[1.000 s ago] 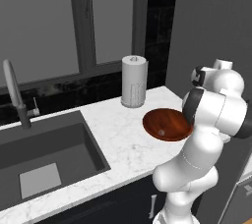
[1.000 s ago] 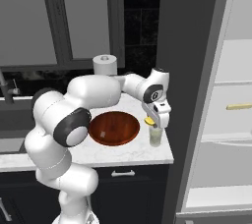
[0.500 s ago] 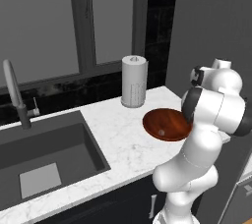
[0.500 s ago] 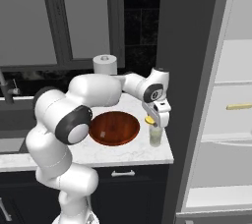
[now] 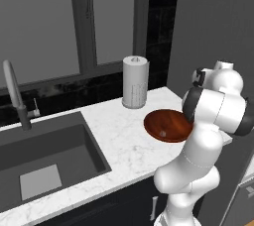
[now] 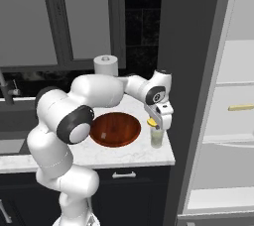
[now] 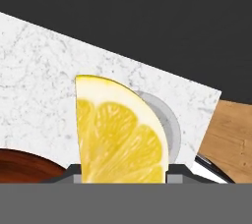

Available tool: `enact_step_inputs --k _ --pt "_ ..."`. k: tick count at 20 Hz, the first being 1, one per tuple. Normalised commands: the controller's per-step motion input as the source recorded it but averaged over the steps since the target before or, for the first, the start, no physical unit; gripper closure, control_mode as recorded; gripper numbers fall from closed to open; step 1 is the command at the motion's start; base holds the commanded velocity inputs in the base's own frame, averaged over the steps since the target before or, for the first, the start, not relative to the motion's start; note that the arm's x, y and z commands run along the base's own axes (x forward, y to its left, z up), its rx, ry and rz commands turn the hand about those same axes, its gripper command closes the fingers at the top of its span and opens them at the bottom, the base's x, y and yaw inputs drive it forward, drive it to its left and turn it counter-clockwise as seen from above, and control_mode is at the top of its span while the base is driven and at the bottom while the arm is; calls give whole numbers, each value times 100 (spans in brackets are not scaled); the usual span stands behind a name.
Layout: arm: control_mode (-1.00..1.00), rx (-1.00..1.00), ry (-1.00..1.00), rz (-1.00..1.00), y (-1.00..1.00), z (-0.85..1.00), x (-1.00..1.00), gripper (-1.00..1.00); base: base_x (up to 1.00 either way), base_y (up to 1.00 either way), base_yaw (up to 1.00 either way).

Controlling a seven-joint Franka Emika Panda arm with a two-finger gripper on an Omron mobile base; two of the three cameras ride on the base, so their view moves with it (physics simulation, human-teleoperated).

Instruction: Grab a lemon wedge from the fridge and one ice cube from the ice bowl, and put them in the glass of lemonade.

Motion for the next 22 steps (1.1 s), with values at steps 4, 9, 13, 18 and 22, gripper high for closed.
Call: enact_step_inputs --k 4,9,13,18,22 --pt "-100 0 0 0 -1 -17 0 100 0 0 0" --pt "-100 0 0 0 -1 -15 0 100 0 0 0" --pt "-100 0 0 0 0 0 0 100 0 0 0" --pt "-100 0 0 0 0 4 -5 100 0 0 0" --pt "-100 0 0 0 0 20 -1 100 0 0 0"
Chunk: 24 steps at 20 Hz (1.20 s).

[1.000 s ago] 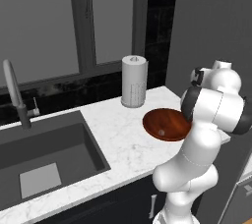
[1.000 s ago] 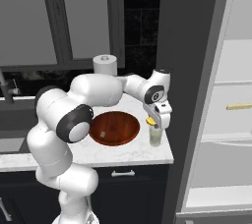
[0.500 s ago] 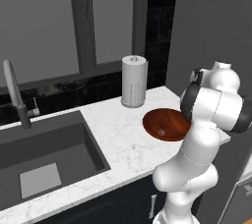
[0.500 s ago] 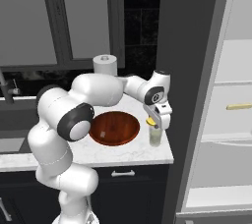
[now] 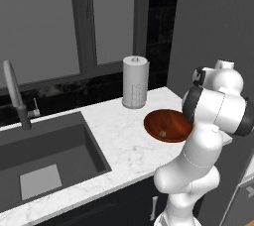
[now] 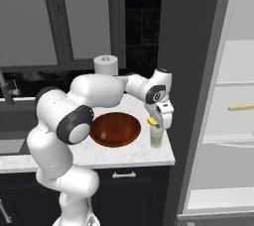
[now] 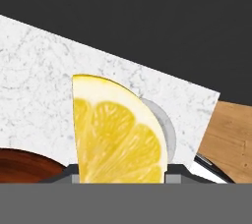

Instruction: Grab a lemon wedge from the fridge and one ice cube from the ice bowl, and put them in the glass of lemonade.

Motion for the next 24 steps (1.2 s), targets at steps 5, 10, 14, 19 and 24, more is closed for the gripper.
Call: enact_step_inputs --k 5,10,14,19,24 --pt "-100 0 0 0 0 0 0 100 0 0 0" --pt "-100 0 0 0 0 0 0 -100 0 0 0" --pt "-100 0 0 0 0 0 0 -100 0 0 0" --pt "-100 0 0 0 0 0 0 -100 0 0 0" --pt "-100 0 0 0 0 0 0 -100 0 0 0"
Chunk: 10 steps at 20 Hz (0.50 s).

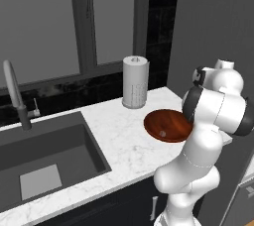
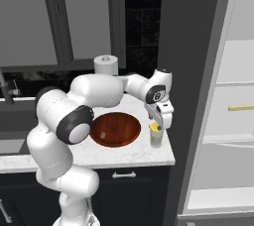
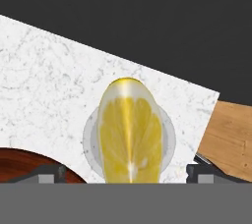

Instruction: Grab a lemon wedge from the fridge and one ice cube from the ice bowl, and put them in the glass of lemonade.

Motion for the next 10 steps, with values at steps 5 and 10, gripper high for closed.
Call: enact_step_inputs --k 5,10 --pt "-100 2 0 0 -3 4 -4 -100 0 0 0" --pt "-100 9 -3 0 -7 18 -21 -100 0 0 0"
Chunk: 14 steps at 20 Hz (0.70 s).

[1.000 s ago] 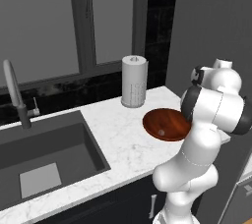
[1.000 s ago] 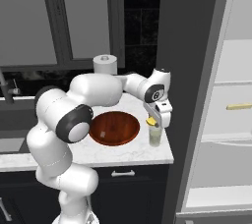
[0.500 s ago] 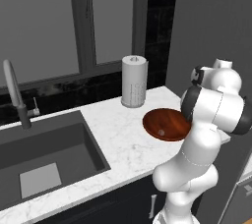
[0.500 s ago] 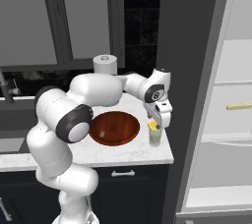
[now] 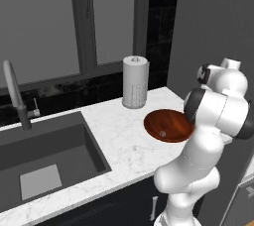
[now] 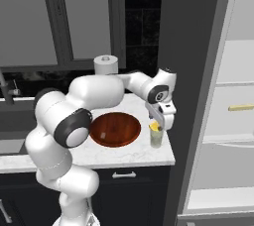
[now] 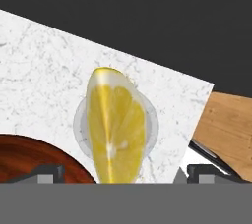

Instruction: Grab a lemon wedge from the fridge and one ice cube from the ice bowl, and put them in the glass of lemonade.

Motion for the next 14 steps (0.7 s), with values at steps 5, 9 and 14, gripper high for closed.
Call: enact_step_inputs --k 5,9,14 --pt "-100 3 -4 0 1 17 -32 -100 0 0 0" --pt "-100 1 -1 3 28 19 -31 -100 0 0 0" --pt "-100 -8 3 15 93 58 -51 -100 0 0 0"
